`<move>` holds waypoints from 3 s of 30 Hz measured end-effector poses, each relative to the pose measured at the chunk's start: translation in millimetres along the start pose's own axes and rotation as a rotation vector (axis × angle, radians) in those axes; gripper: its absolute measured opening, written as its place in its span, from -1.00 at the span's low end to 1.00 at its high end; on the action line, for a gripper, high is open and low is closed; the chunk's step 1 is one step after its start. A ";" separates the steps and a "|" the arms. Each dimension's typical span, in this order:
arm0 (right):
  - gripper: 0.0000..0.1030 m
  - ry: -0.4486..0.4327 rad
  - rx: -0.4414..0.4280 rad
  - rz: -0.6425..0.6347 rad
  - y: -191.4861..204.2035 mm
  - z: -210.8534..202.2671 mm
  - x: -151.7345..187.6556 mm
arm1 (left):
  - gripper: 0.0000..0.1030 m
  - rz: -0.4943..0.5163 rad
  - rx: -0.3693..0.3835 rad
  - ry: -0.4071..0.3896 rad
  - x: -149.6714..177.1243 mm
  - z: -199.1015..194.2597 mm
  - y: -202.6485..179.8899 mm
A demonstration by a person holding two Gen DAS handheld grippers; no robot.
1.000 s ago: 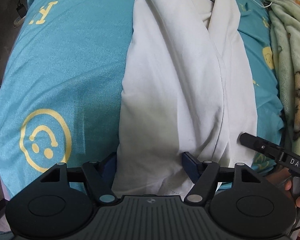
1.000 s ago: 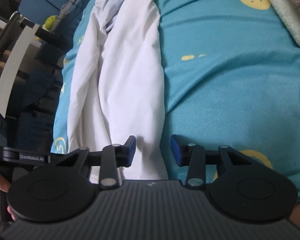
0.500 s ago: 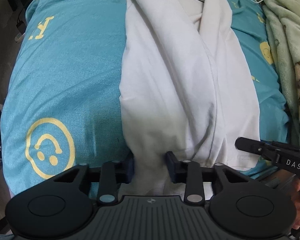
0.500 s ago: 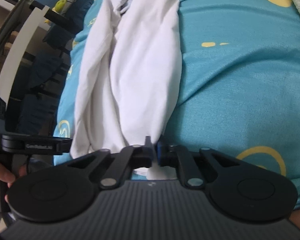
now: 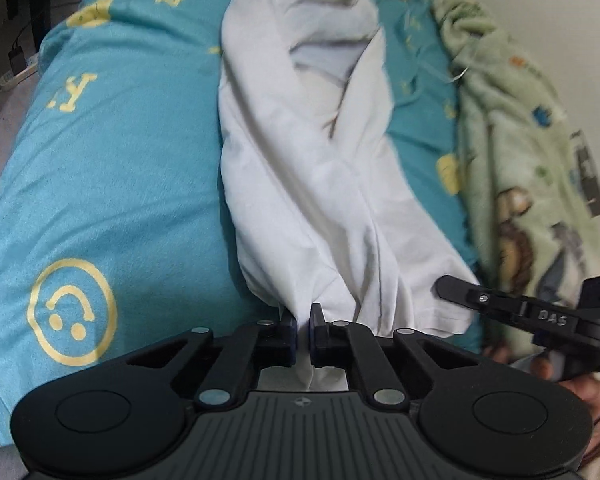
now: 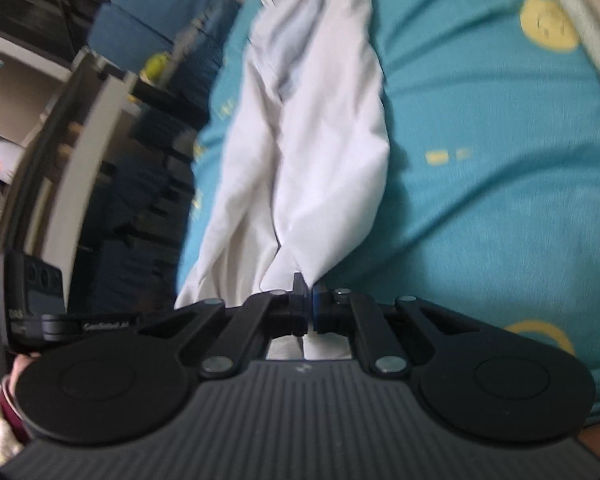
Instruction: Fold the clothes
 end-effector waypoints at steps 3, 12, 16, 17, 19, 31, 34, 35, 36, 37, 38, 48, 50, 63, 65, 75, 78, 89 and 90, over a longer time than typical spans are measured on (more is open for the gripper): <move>-0.91 -0.050 -0.020 -0.009 8.2 -20.7 -0.1 | -0.90 0.013 0.044 -0.074 17.3 -35.4 -17.6; -0.91 -0.186 -0.042 -0.060 33.9 -93.3 28.9 | -0.90 0.048 0.152 -0.179 83.8 -123.2 -77.9; -0.91 -0.214 -0.051 -0.044 29.4 -114.6 57.7 | -0.90 0.066 0.170 -0.185 126.3 -128.4 -83.8; -0.91 -0.217 -0.055 -0.039 28.9 -119.2 66.4 | -0.90 0.069 0.177 -0.184 136.8 -130.9 -84.3; -0.91 -0.222 -0.064 -0.035 24.8 -128.9 84.1 | -0.90 0.072 0.191 -0.185 155.9 -133.7 -83.8; -0.91 -0.246 -0.120 -0.019 18.5 -163.3 116.5 | -0.90 0.077 0.208 -0.229 192.0 -146.7 -94.3; -0.91 -0.255 -0.118 -0.020 19.1 -161.8 104.3 | -0.90 0.074 0.206 -0.242 178.3 -144.3 -99.2; -0.90 -0.256 -0.116 -0.019 18.7 -159.3 97.2 | -0.90 0.073 0.204 -0.246 171.8 -142.7 -101.0; -0.90 -0.258 -0.113 -0.017 18.3 -156.8 90.0 | -0.89 0.073 0.202 -0.249 164.9 -140.9 -103.1; -0.90 -0.259 -0.110 -0.015 17.9 -154.3 82.9 | -0.89 0.075 0.200 -0.255 157.8 -138.9 -105.6; -0.90 -0.260 -0.108 -0.014 17.5 -151.9 75.7 | -0.89 0.075 0.200 -0.261 149.7 -136.7 -108.0; -0.90 -0.257 -0.077 0.004 14.0 -105.7 -23.2 | -0.89 0.059 0.137 -0.323 32.8 -82.6 -101.6; -0.90 -0.247 -0.054 0.000 13.4 -89.1 -46.5 | -0.89 0.055 0.122 -0.335 8.4 -70.8 -99.4; -0.90 -0.138 0.125 -0.042 -31.6 55.9 -137.7 | -0.88 -0.051 0.055 -0.297 -117.1 76.3 -4.8; -0.90 -0.113 0.152 -0.072 -39.8 73.6 -139.0 | -0.88 -0.048 0.028 -0.272 -122.5 99.6 6.5; -0.87 -0.105 0.164 -0.081 -48.3 86.4 -141.7 | -0.73 0.019 -0.009 -0.266 -120.0 121.0 10.7; -0.84 -0.114 0.155 -0.077 -48.2 84.2 -142.7 | -0.28 0.006 -0.001 -0.285 -102.4 103.7 6.1; 0.09 -0.214 0.111 0.009 -41.5 28.4 -116.1 | 0.29 -0.095 0.052 -0.305 -34.3 52.5 -0.8; 0.09 -0.210 0.097 0.037 -41.9 21.4 -108.7 | 0.29 -0.120 0.064 -0.292 -27.1 51.5 1.5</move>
Point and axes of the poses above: each gripper's, at about its wrist camera, not at the fingertips, and z roughly the way its jaws point, y to its left, x to its underside, the point moved 2 cm from there along z, roughly the way its jaws point, and after that the axes turned 3 degrees about -z, right-handed, at the moved point
